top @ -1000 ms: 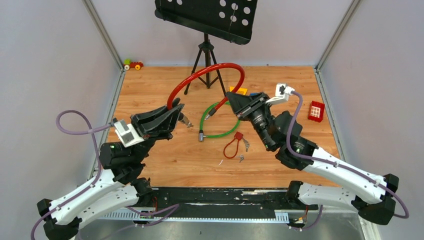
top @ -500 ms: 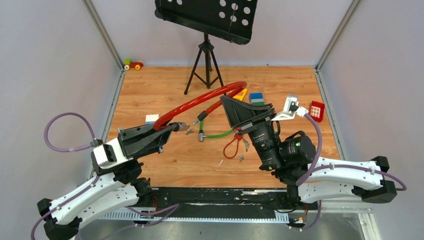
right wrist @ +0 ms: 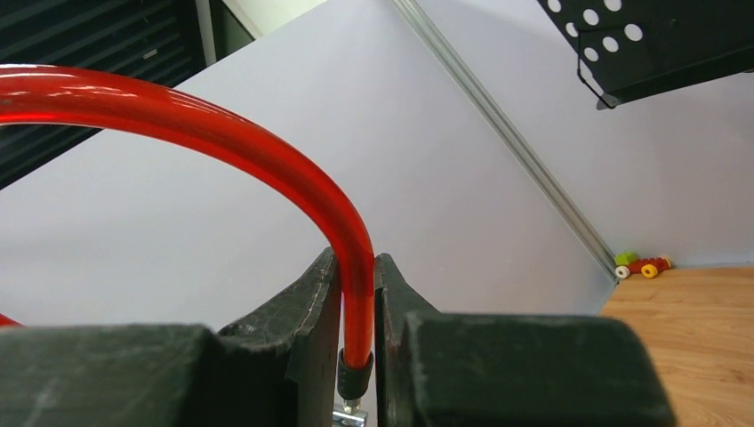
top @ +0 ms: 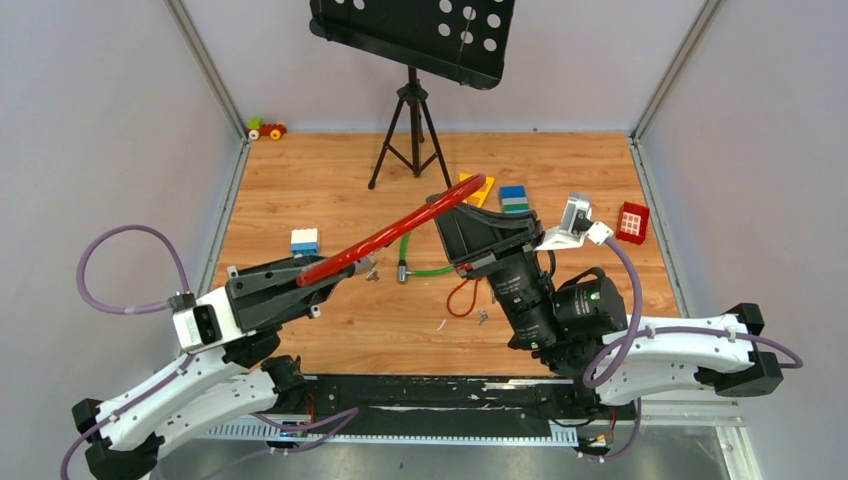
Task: Lock with the key
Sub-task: Lock the lock.
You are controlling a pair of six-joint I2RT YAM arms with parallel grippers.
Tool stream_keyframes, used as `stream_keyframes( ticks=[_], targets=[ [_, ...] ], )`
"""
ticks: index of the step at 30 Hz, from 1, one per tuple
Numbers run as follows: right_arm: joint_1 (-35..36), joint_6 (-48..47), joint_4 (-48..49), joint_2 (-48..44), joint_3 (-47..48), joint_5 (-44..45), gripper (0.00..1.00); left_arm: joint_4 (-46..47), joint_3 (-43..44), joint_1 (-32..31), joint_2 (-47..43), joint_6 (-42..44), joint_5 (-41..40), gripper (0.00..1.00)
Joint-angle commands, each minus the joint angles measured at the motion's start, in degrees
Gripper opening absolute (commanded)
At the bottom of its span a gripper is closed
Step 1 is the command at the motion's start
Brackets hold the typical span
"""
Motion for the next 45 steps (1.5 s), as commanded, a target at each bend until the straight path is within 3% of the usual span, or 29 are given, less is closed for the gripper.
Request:
stream_keyframes(
  ticks=[1, 11, 22, 45],
  targets=[
    [2.2, -2.0, 6.8, -1.9, 2.2, -3.5, 0.0, 3.5, 4.9, 0.1, -0.8, -1.7, 7.7, 0.0],
    [4.2, -3.4, 9.3, -3.9, 0.0, -14.9, 0.0, -2.1, 12.5, 0.1, 0.4, -3.4, 22.0, 0.0],
    [4.8, -5.4, 11.9, -2.0, 0.8, -24.4, 0.0, 2.7, 16.0, 0.1, 3.7, -12.1, 29.0, 0.0],
    [4.8, -2.8, 10.5, 0.4, 1.5, -27.9, 0.0, 2.9, 15.8, 0.1, 4.1, -12.2, 30.7, 0.0]
  ],
)
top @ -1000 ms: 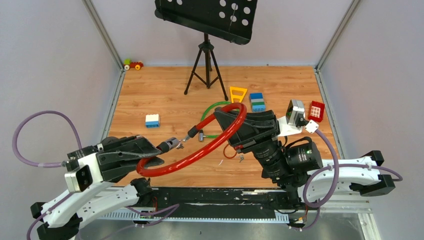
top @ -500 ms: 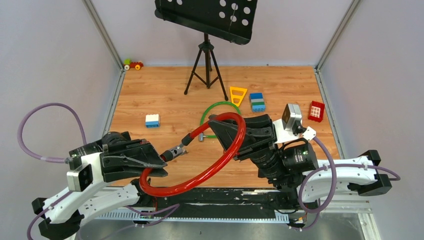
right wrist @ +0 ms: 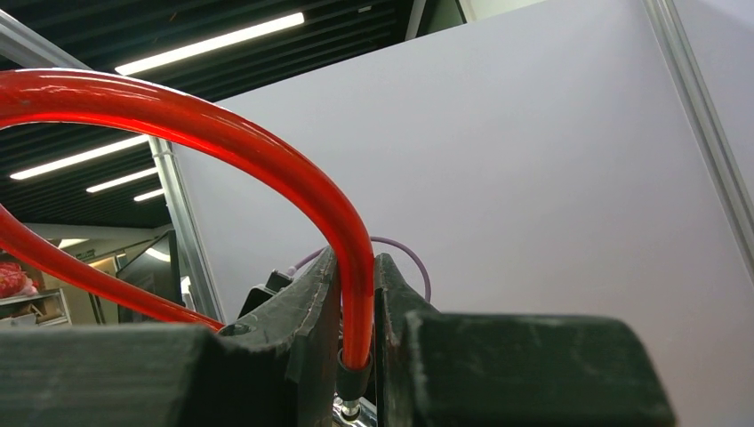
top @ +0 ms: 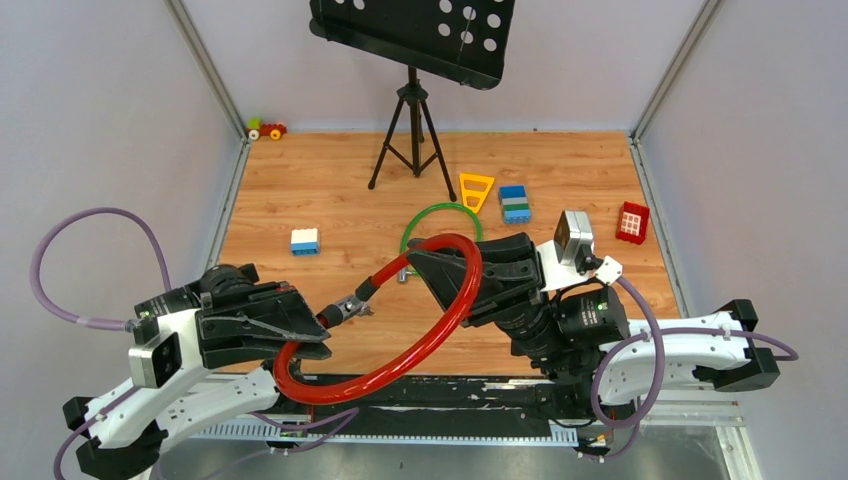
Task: Lock with the key
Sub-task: Lock the lock.
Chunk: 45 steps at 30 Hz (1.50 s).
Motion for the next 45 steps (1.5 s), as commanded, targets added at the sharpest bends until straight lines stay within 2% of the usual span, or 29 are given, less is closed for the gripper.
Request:
stream_keyframes(
  ticks=[1, 21, 37, 45],
  targets=[
    [0.4, 2.8, 3.3, -0.4, 1.9, -1.4, 0.0, 0.7, 1.9, -0.1, -0.6, 0.8, 0.3, 0.0],
    [0.4, 2.7, 4.0, 0.5, -0.3, 1.3, 0.0, 2.0, 1.8, -0.1, -0.1, -0.1, -0.3, 0.0],
    [0.4, 3.0, 4.2, 0.9, -2.1, 2.1, 0.0, 0.2, 0.9, -0.1, -1.3, 2.5, -1.8, 0.0],
    [0.4, 1.8, -0.4, 0.3, -1.8, 0.6, 0.0, -7.9, 0.9, -0.1, -3.4, 9.4, -2.7, 0.0]
  ],
)
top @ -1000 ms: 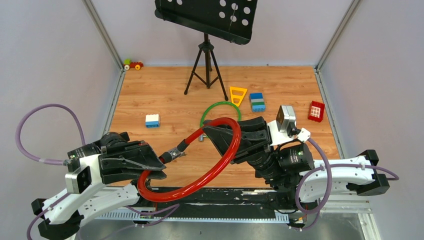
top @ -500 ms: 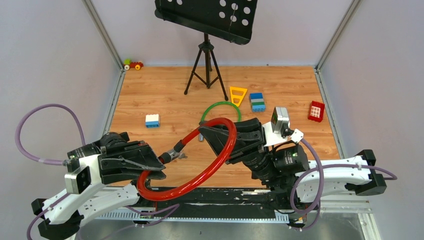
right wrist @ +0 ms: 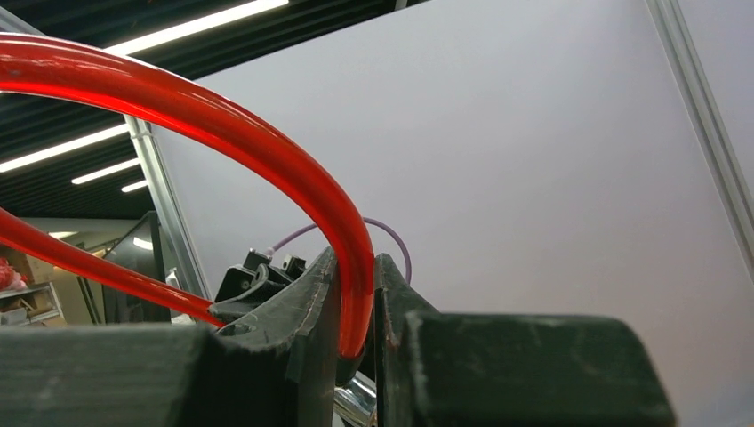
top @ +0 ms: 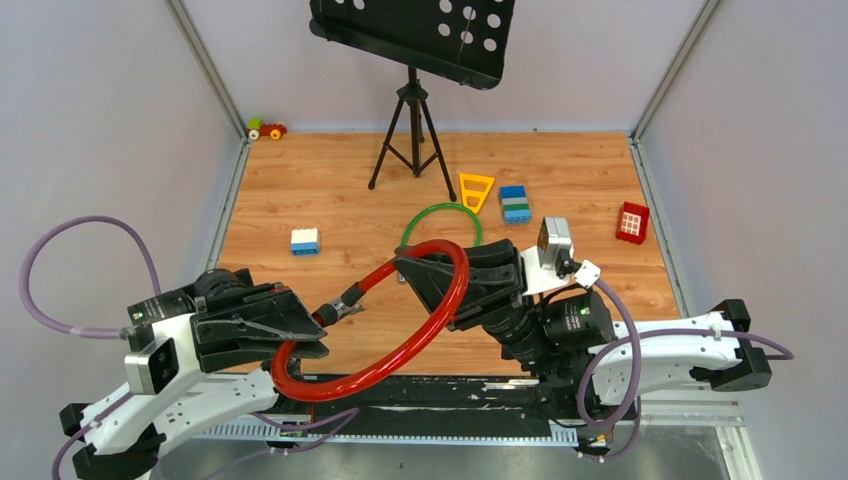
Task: Lock with the key
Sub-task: Lock the lock.
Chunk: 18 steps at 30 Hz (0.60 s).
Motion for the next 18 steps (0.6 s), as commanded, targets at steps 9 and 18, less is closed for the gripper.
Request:
stream_keyframes(
  ticks=[9, 18],
  targets=[
    [0.3, 3.9, -19.5, 0.5, 6.9, -8.7, 0.0, -5.5, 1.6, -0.1, -1.2, 7.2, -1.4, 0.0],
    [0.1, 6.5, -24.4, 0.9, 5.2, -7.3, 0.0, -7.4, 2.0, -0.1, -1.3, 9.3, -2.2, 0.0]
  ],
)
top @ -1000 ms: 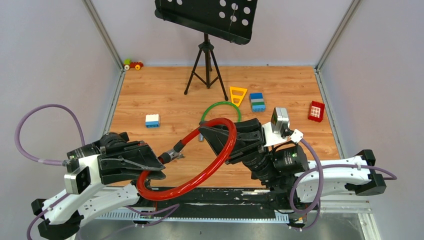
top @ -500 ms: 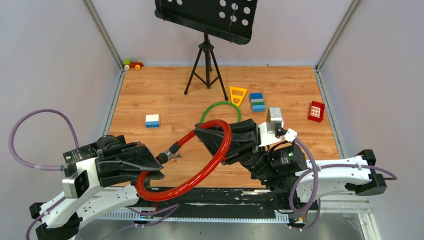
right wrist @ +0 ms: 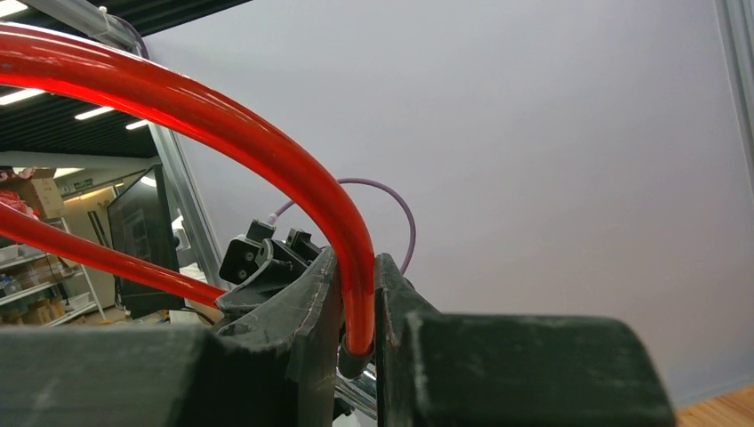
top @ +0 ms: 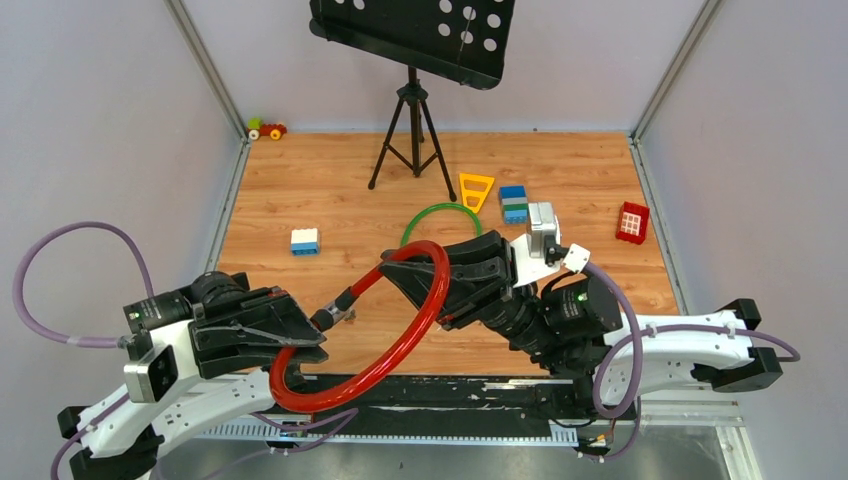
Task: Lock with the key
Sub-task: Lock the lock.
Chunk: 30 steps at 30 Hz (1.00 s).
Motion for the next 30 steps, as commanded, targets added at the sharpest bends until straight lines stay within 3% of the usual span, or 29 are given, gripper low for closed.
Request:
stream_keyframes(
  ticks=[1, 11, 22, 30],
  targets=[
    [0.5, 5.3, -9.3, 1.2, -1.5, -2.4, 0.0, -2.7, 2.1, 0.0, 0.5, 5.2, -3.4, 0.0],
    [-1.8, 11.7, -12.6, 2.5, -3.4, -7.9, 0.0, -5.2, 1.4, 0.0, -0.2, 8.6, -4.6, 0.0],
    [-2.1, 12.5, -12.1, 4.4, -3.3, -13.9, 0.0, -10.0, -0.3, 0.0, -1.2, 14.4, -7.9, 0.0],
    [-2.4, 12.4, -12.2, 5.7, -2.7, -18.3, 0.0, -13.6, -1.7, 0.0, -3.2, 20.0, -15.0, 0.0]
  ],
)
